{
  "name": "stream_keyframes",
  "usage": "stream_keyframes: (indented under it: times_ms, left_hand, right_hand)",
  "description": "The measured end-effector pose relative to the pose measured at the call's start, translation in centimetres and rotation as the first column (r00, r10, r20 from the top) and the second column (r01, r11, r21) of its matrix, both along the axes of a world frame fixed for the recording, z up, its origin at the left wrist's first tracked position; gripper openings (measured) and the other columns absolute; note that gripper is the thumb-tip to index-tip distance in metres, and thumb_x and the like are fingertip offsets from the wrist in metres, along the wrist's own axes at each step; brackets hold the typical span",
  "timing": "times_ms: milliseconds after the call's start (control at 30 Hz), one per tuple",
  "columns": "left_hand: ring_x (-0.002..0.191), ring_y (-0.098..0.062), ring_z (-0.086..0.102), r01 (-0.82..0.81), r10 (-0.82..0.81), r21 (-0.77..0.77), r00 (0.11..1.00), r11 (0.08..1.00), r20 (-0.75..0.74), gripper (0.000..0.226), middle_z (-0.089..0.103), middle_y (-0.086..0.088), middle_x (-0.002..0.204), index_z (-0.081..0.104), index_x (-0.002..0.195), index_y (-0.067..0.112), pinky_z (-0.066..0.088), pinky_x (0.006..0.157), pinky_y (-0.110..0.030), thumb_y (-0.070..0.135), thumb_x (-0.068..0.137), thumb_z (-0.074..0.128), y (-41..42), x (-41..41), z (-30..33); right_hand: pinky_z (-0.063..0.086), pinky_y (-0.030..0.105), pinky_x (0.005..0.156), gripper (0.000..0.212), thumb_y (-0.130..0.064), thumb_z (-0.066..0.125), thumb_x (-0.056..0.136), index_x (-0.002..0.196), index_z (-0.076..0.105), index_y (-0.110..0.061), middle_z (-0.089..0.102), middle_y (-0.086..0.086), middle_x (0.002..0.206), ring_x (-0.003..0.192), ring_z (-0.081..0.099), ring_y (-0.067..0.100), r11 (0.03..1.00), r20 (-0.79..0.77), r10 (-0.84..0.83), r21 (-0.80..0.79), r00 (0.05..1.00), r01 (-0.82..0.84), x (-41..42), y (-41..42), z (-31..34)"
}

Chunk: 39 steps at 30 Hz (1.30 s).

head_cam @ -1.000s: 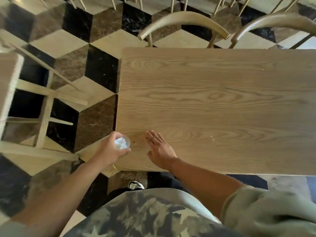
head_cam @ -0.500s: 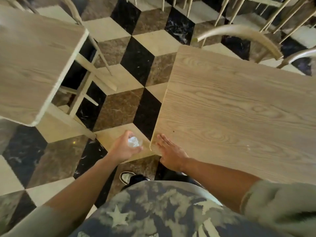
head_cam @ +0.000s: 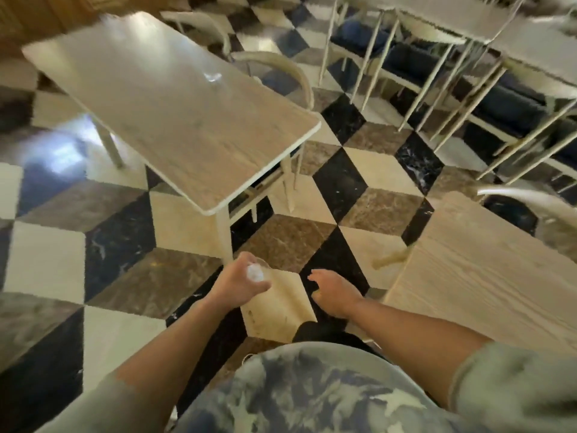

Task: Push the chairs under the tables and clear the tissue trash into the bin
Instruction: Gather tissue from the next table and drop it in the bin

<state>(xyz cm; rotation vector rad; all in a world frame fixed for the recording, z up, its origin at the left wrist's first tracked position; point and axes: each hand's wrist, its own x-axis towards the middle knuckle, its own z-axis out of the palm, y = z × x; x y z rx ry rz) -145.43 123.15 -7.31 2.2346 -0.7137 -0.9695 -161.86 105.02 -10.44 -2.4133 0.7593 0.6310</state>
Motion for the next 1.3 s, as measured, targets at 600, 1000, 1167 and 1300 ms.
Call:
stream_keyframes:
  times_ms: [600,1000,1167,1300]
  left_hand:
    - [0.109,-0.017,0.055,-0.503,0.503,-0.008,0.863,0.864,0.037,0.062,0.056,0.005,0.117,0.054,0.129,0.021,0.05,0.095,-0.035,0.031,0.079,0.088,9.8,23.8,-0.9]
    - [0.11,-0.021,0.063,-0.333,0.334,0.138,0.943,0.933,0.016,0.07,0.061,0.001,0.128,0.048,0.134,0.03,0.06,0.09,-0.037,0.046,0.076,0.085,2.6,47.7,-0.5]
    - [0.103,-0.013,0.054,-0.24,0.239,0.119,0.971,0.963,0.022,0.064,0.055,0.002,0.127,0.051,0.139,0.02,0.044,0.07,-0.015,0.028,0.084,0.081,-0.9,57.5,-1.7]
    - [0.094,-0.01,0.056,-0.144,0.148,0.103,0.988,0.984,-0.034,0.052,0.054,0.005,0.118,0.054,0.128,0.027,0.042,0.069,-0.022,0.029,0.084,0.082,-2.8,65.4,-3.8]
  right_hand:
    - [0.044,0.035,0.097,0.031,-0.019,0.048,0.098,0.123,0.062,-0.007,0.059,0.011,0.127,0.118,0.056,0.03,0.929,0.174,0.359,0.022,0.917,-0.368,40.1,5.0,-1.3]
    - [0.019,0.046,0.123,0.057,-0.022,0.047,0.098,0.151,0.035,-0.006,0.016,0.019,0.165,0.153,0.013,0.034,0.999,0.115,0.009,-0.047,0.993,-0.004,55.4,-1.8,-5.3]
    - [0.021,0.038,0.122,0.061,-0.028,0.05,0.1,0.154,0.032,-0.007,0.018,0.015,0.166,0.153,0.017,0.028,0.994,0.122,-0.103,-0.021,0.987,0.107,64.4,-3.7,-5.2]
    - [0.024,0.038,0.12,0.062,-0.025,0.052,0.097,0.153,0.033,-0.006,0.023,0.016,0.163,0.15,0.022,0.03,0.969,0.086,-0.233,-0.059,0.969,0.239,70.5,-3.8,-5.8]
